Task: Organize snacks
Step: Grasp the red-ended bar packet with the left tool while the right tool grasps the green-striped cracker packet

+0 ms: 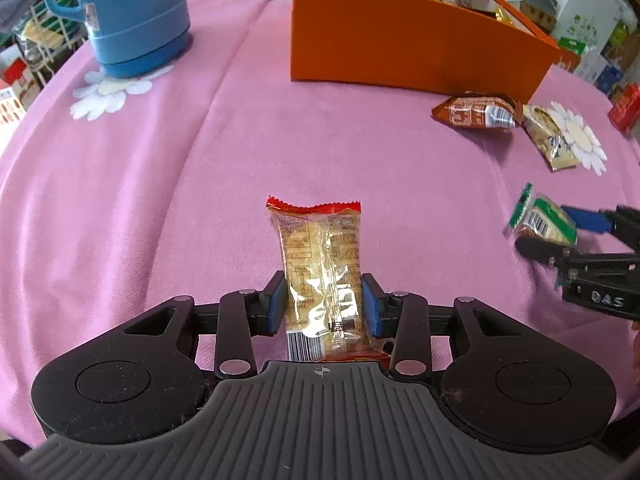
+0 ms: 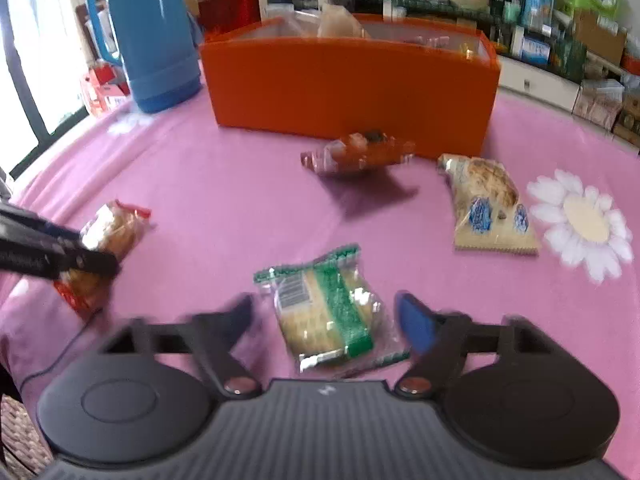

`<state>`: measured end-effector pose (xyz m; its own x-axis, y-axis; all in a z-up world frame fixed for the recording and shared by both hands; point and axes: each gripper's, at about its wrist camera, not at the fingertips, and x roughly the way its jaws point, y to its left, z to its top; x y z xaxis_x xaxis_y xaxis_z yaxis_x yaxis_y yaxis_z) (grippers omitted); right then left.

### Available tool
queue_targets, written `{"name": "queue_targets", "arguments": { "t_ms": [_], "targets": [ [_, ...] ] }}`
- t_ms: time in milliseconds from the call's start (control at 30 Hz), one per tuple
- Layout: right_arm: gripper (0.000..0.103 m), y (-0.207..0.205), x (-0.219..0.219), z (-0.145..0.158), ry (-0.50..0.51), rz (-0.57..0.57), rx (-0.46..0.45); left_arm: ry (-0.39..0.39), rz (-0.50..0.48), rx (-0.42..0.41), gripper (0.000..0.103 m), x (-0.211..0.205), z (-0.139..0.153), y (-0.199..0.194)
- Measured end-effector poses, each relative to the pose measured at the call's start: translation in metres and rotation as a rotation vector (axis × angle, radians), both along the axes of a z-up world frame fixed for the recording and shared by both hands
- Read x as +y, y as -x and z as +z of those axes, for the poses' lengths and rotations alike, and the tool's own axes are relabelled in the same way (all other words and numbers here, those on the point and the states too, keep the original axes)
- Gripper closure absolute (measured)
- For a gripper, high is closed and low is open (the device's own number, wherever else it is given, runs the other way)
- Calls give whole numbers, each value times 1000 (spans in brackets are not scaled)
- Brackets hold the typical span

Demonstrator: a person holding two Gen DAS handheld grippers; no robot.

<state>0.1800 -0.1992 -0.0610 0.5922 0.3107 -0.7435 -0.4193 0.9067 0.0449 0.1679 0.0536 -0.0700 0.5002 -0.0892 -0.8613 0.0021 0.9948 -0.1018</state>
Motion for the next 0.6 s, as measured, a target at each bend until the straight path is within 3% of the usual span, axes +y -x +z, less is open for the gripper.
{"name": "queue_targets", "arguments": {
  "t_ms": [33,133,233,333,467,600],
  "targets": [
    [50,4,-1,2,12,-5,-5,6,1,0,90,1,0,0],
    [50,20,-12,7,-31,-48,28,37,9,3,90,4,1,3],
    [50,40,-29,16,-116,-104,59,126,-5,9,90,3,9,10],
    [50,52,-39,31,-184,-141,50,140,-36,-15,90,-6,24,14],
    [50,34,-45,71,-242,-141,-44,148,-70,-117,90,-12,65,-10],
    [50,-27,-38,111,-217,-127,-201,122,-81,-248,90,-16,112,-66]
  ]
}}
